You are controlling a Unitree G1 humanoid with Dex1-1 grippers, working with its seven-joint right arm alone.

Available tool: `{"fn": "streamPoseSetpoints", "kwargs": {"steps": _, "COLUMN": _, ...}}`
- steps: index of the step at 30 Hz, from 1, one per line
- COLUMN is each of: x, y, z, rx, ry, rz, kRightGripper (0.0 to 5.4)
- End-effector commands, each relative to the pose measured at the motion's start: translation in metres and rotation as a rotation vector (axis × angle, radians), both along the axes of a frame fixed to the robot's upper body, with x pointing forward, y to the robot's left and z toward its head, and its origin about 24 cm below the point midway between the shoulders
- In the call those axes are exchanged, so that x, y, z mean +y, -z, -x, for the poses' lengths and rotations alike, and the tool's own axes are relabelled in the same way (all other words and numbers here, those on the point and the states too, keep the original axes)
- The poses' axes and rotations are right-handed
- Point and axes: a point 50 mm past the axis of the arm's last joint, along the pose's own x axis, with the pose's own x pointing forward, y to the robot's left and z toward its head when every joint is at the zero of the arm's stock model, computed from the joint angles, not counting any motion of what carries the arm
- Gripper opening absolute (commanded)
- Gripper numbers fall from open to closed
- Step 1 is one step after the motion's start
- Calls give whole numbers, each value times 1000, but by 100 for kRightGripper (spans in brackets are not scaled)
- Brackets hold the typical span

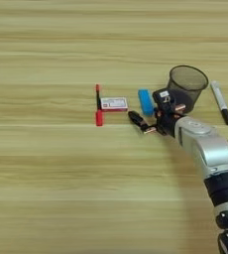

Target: Move the objects on the table

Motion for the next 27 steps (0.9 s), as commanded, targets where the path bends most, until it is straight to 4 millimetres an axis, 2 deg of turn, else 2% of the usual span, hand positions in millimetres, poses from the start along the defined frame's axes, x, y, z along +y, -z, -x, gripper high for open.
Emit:
{"fn": "streamPoseSetpoints", "kwargs": {"steps": 1, "x": -4, "y": -2, "z": -4, "rx": 15, "ry": 16, "rz": 44, "kRightGripper": 538}}
{"fn": "streamPoseSetpoints", "kwargs": {"steps": 9, "x": -3, "y": -1, "z": -4, "rx": 29, "ry": 7, "rz": 39, "kRightGripper": 538}}
{"fn": "streamPoseSetpoints", "kwargs": {"steps": 27, "x": -2, "y": -1, "z": -3, "rx": 32, "ry": -4, "rz": 29, "kRightGripper": 334}}
